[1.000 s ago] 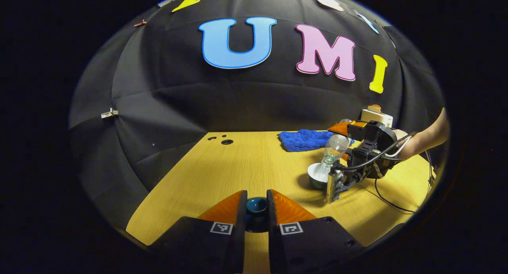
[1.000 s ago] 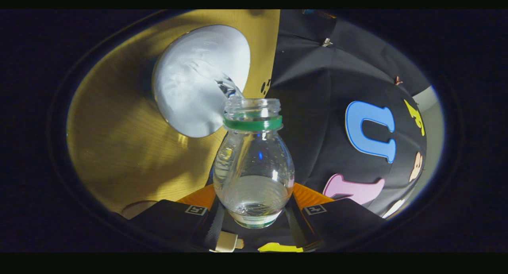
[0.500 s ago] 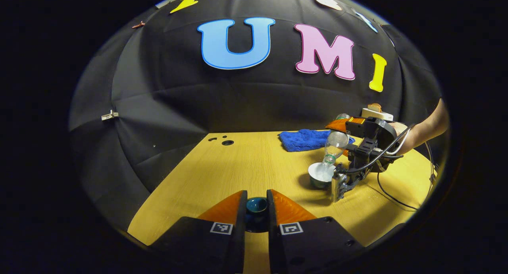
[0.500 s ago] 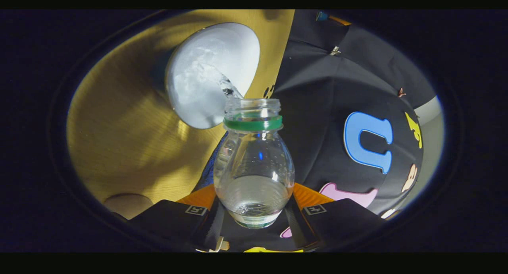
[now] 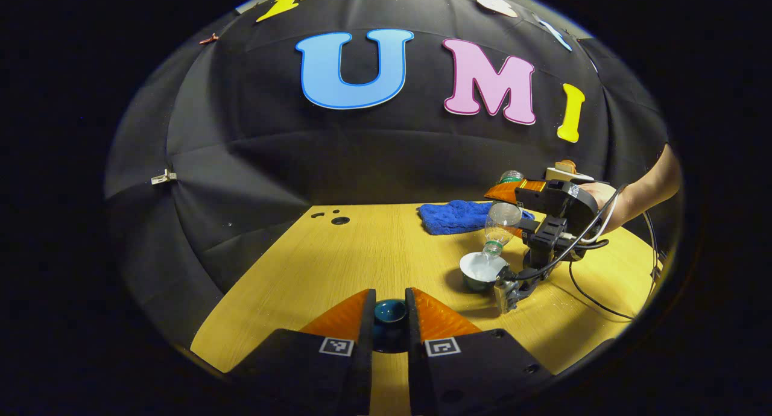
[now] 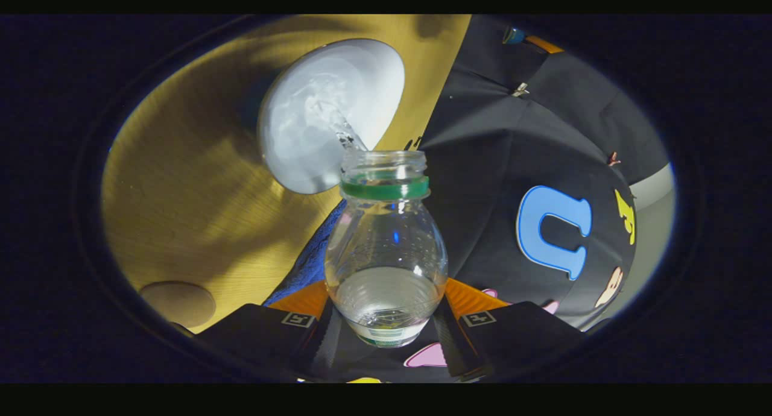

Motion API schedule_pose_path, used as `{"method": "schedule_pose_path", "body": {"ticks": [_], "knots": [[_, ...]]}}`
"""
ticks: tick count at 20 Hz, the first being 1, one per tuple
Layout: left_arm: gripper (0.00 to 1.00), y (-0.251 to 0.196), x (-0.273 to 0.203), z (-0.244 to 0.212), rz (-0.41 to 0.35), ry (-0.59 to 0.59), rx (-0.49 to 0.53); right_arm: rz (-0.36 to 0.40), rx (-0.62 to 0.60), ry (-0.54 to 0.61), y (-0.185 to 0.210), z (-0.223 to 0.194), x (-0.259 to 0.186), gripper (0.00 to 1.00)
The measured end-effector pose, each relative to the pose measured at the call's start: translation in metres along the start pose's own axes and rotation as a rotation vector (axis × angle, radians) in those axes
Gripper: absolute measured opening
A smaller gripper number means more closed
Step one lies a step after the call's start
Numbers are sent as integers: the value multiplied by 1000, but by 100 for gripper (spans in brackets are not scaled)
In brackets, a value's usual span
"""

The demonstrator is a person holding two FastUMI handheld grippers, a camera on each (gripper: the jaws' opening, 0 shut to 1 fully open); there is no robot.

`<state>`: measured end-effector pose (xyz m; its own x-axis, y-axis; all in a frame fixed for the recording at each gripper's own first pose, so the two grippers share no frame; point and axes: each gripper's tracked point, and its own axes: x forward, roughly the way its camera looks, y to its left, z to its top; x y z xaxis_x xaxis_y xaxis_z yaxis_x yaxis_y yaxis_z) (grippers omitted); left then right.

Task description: Open the teacup lid with one hand, grasp the water bottle and pour water into the teacup with the other hand; after pouring, place the water bottle on the coaster and then close the teacup lid.

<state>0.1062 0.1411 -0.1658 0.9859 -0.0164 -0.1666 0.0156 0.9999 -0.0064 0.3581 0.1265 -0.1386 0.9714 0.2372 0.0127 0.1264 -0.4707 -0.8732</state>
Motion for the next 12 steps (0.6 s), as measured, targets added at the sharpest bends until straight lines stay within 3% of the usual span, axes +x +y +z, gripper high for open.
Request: {"method": "schedule_pose_path", "body": {"ticks": [4,6,7,10,11,12], "knots": [[25,0,-2,-3,5,3,-3,1,-24,0,-1,-2,2,72],[29,1,-2,-6,11,7,-4,3,-36,-10,-2,1,2,72],[25,1,-4,-6,13,7,-5,3,-41,-15,-2,3,2,73],[29,0,-7,-8,12,11,-3,2,-48,-25,-3,5,0,72],[25,0,-7,-9,13,9,0,3,-47,-23,-3,6,0,72],[29,0,-8,-9,14,8,2,5,-47,-21,-3,5,0,72]]}}
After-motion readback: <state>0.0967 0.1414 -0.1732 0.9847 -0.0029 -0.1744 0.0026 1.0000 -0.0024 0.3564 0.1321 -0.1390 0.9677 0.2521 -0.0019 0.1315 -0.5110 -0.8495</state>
